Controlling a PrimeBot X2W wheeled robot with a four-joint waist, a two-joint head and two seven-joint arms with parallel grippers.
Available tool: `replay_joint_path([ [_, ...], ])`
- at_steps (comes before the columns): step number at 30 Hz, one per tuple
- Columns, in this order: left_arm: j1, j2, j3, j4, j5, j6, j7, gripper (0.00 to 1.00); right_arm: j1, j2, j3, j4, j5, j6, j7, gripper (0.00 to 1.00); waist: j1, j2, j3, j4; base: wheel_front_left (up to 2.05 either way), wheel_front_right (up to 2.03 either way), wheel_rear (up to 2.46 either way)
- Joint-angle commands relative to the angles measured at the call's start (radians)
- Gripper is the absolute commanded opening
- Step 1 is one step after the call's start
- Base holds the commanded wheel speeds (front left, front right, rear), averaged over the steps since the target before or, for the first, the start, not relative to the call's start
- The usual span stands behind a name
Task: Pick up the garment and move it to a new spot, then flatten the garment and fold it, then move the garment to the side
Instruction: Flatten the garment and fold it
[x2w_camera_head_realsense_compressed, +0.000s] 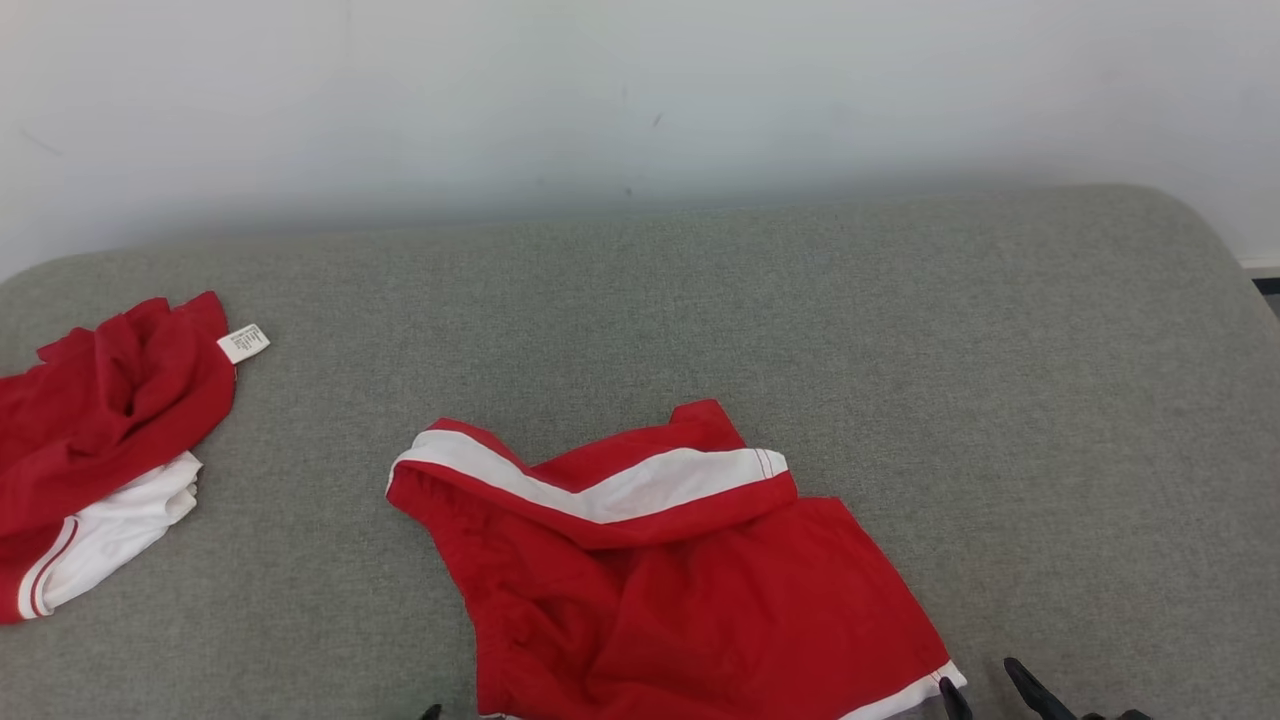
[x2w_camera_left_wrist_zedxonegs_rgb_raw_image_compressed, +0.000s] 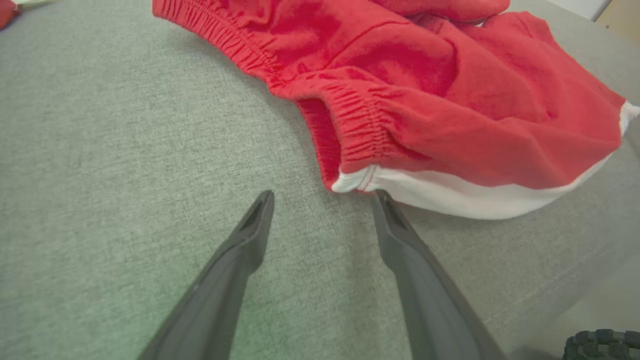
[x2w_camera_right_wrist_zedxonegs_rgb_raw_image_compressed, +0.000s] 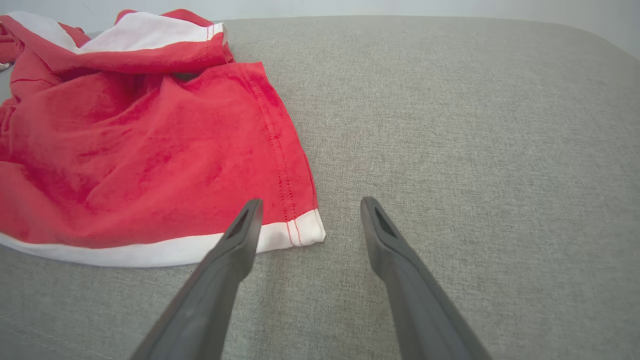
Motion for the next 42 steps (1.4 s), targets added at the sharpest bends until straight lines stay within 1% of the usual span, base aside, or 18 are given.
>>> replay_joint_path([
  [1,-0.028,0.011,-0.011,0.006,-0.001,0.002,-0.003,1.00,-0.018,-0.006,0.015,0.023,0.016,-0.002,0.000,1.00,0.0000,0.0000,0.008,0.003,0.00,0.00,0.00],
  [5,-0.052,0.021,-0.026,0.011,-0.001,0.002,-0.003,1.00,-0.043,-0.008,0.028,0.055,0.027,-0.002,0.000,1.00,0.0000,0.0000,0.013,0.005,0.00,0.00,0.00],
  [12,-0.090,0.043,-0.095,0.030,-0.012,0.002,-0.003,1.00,-0.082,0.002,0.076,0.124,0.050,-0.002,0.000,1.00,0.0000,0.0000,0.013,-0.001,0.00,0.00,0.00],
  [13,-0.095,0.048,-0.107,0.031,-0.011,0.002,-0.003,0.87,-0.087,0.004,0.089,0.141,0.056,-0.002,0.000,1.00,0.0000,0.0000,0.012,-0.003,0.00,0.00,0.00],
  [14,-0.100,0.049,-0.111,0.033,-0.013,0.002,-0.003,0.56,-0.098,0.007,0.100,0.155,0.063,-0.002,0.000,1.00,0.0000,0.0000,0.011,-0.005,0.00,0.00,0.00],
  [15,-0.100,0.047,-0.119,0.039,-0.026,0.002,-0.003,0.00,-0.106,0.009,0.111,0.172,0.070,-0.002,0.000,0.58,0.0000,0.0000,0.010,-0.006,0.00,0.00,0.00],
  [16,-0.105,0.050,-0.133,0.041,-0.024,0.002,-0.003,0.00,-0.116,0.011,0.123,0.187,0.077,-0.002,0.000,0.37,0.0000,0.0000,0.009,-0.007,0.00,0.00,0.00],
  [17,-0.114,0.056,-0.144,0.040,-0.018,0.002,-0.003,0.00,-0.127,0.013,0.131,0.198,0.083,-0.002,0.000,0.05,0.0000,0.0000,0.009,-0.007,0.00,0.00,0.00],
  [18,-0.116,0.059,-0.151,0.040,-0.017,0.002,-0.003,0.00,-0.136,0.016,0.138,0.202,0.086,-0.002,0.000,0.00,0.0000,0.0000,0.009,-0.006,0.00,0.00,0.00],
  [21,-0.101,0.058,-0.134,0.002,-0.008,0.002,-0.003,0.00,-0.142,0.020,0.144,0.207,0.094,-0.002,0.000,0.00,0.0000,0.0000,0.007,-0.004,0.00,0.00,0.00],
  [25,-0.049,0.050,-0.090,-0.055,0.002,0.002,-0.003,0.00,-0.123,0.012,0.118,0.178,0.104,-0.002,0.000,0.00,0.0000,0.0000,0.005,0.003,0.00,0.00,0.00],
  [30,0.007,0.039,-0.037,-0.136,0.026,0.003,-0.003,0.00,-0.084,0.006,0.061,0.091,0.098,-0.002,0.000,0.00,0.0000,0.0000,0.007,0.009,0.00,0.00,0.00],
  [34,-0.009,0.044,-0.031,-0.201,0.043,0.003,-0.003,0.00,-0.090,0.016,0.050,0.015,0.103,-0.002,0.000,0.00,0.0000,0.0000,0.006,0.007,0.00,0.00,0.00],
  [39,-0.114,0.092,-0.056,-0.263,0.053,0.002,-0.003,0.00,-0.165,-0.002,0.065,-0.052,0.149,-0.002,0.000,0.00,0.0000,0.0000,0.010,0.000,0.00,0.00,0.00],
  [41,-0.187,0.123,-0.078,-0.273,0.042,0.002,-0.003,0.00,-0.217,-0.008,0.066,-0.071,0.187,-0.002,0.008,0.00,0.0000,0.0000,0.022,-0.001,0.00,0.00,0.00],
  [42,-0.234,0.143,-0.096,-0.274,0.040,0.003,-0.003,0.00,-0.252,-0.022,0.061,-0.078,0.193,-0.002,0.012,0.00,0.0000,0.0000,0.032,-0.001,0.00,0.00,0.00],
])
